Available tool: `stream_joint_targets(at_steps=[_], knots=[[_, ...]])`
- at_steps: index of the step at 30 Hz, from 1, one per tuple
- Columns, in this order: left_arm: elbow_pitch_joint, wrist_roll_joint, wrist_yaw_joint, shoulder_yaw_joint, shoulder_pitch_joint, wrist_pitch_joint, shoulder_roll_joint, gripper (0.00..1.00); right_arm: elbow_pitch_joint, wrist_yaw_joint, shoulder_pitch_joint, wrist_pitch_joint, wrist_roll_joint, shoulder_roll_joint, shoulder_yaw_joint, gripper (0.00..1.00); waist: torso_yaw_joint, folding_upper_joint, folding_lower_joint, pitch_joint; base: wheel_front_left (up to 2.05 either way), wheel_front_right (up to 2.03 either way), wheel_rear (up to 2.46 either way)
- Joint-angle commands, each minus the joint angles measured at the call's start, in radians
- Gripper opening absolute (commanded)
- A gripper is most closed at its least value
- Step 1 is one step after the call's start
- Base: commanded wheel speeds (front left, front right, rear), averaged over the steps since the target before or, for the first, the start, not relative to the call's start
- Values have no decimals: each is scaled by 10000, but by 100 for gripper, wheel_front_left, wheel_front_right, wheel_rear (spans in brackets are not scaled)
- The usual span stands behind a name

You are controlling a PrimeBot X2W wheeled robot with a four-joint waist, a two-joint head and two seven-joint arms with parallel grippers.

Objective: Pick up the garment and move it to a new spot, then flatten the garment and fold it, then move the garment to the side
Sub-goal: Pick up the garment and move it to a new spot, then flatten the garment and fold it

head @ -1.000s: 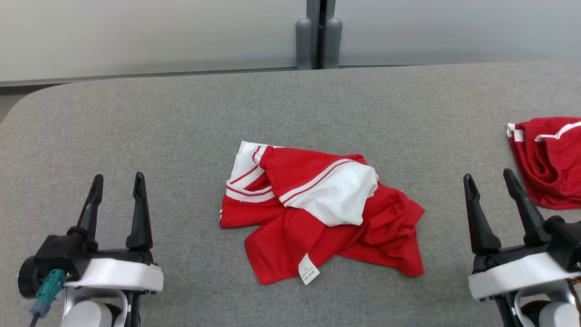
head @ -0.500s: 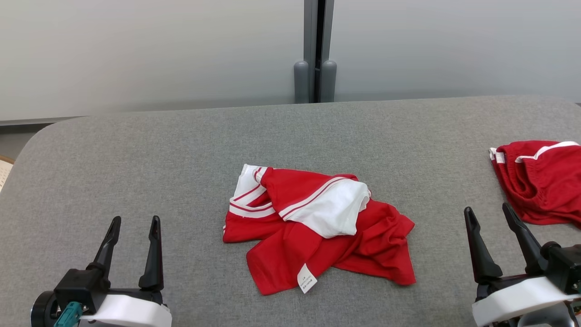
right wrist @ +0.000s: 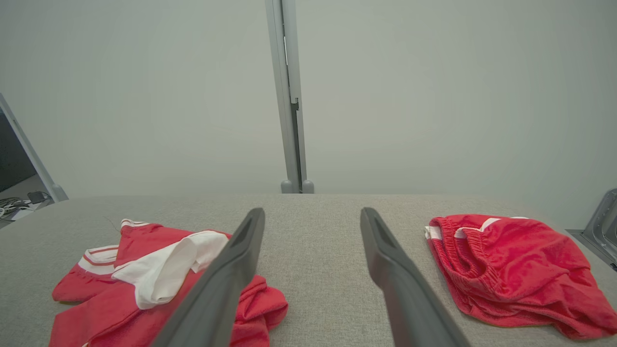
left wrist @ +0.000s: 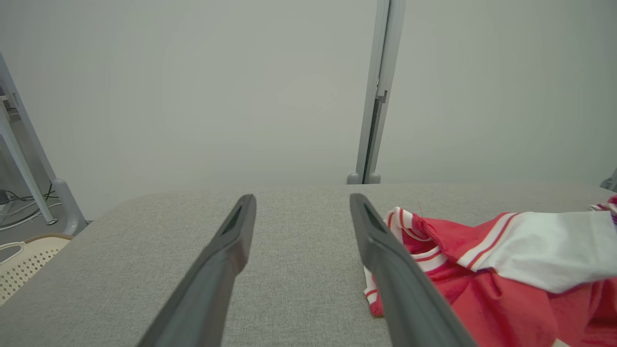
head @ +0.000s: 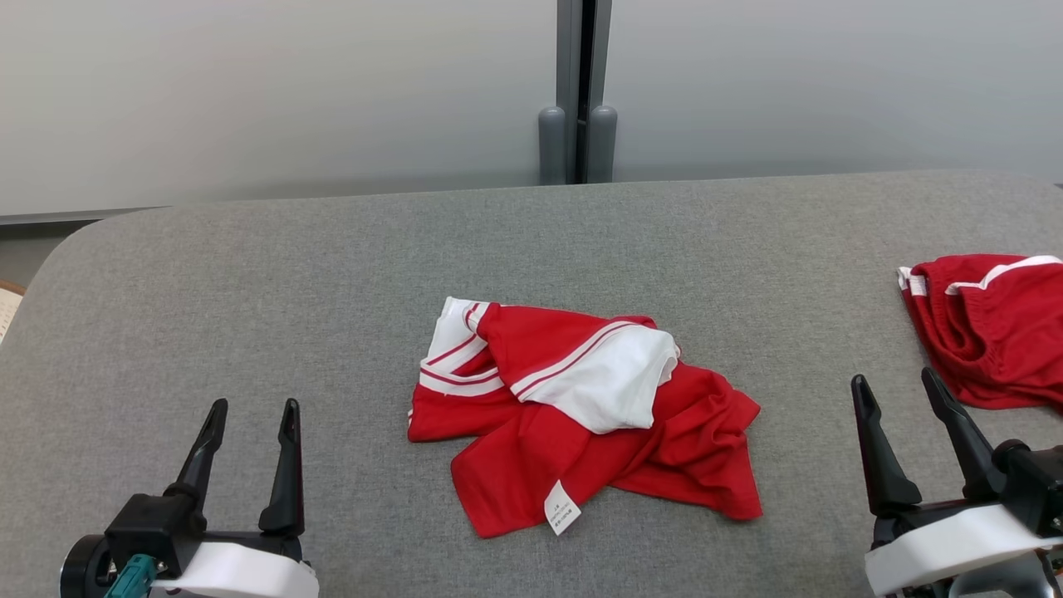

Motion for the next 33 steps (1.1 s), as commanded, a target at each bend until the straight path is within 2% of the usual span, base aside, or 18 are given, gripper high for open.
stream_joint_targets(at_steps=[1,11,14,19,23,28,33], knots=[[-49,18,46,-1,-137,1,64,100,-44,0,-10,-41,13,-9,-12,100,9,-1,0,13,0,0,0],[-177,214,38,-375,-456,114,-30,100,-121,0,-90,-66,-6,21,-142,100,135,-1,0,222,0,0,0],[-221,500,-231,-1033,-937,370,-214,100,-171,-2,-183,-65,-44,33,-175,100,145,-1,0,443,0,0,0],[122,912,-1028,-2542,-2076,844,-892,100,-250,-2,-452,-81,-42,69,-26,100,-112,-1,0,987,0,0,0],[788,1149,-1687,-3591,-3016,1080,-1397,100,-180,0,-706,-136,19,136,155,100,-583,-1,0,1469,0,0,0],[1824,1116,-2034,-4290,-3912,1175,-1750,100,60,0,-933,-403,86,276,253,100,-1235,-1,0,1939,0,0,0],[2910,823,-2122,-4349,-4522,1240,-1846,100,333,0,-1083,-710,96,384,157,100,-1621,-1,0,2250,0,0,0]])
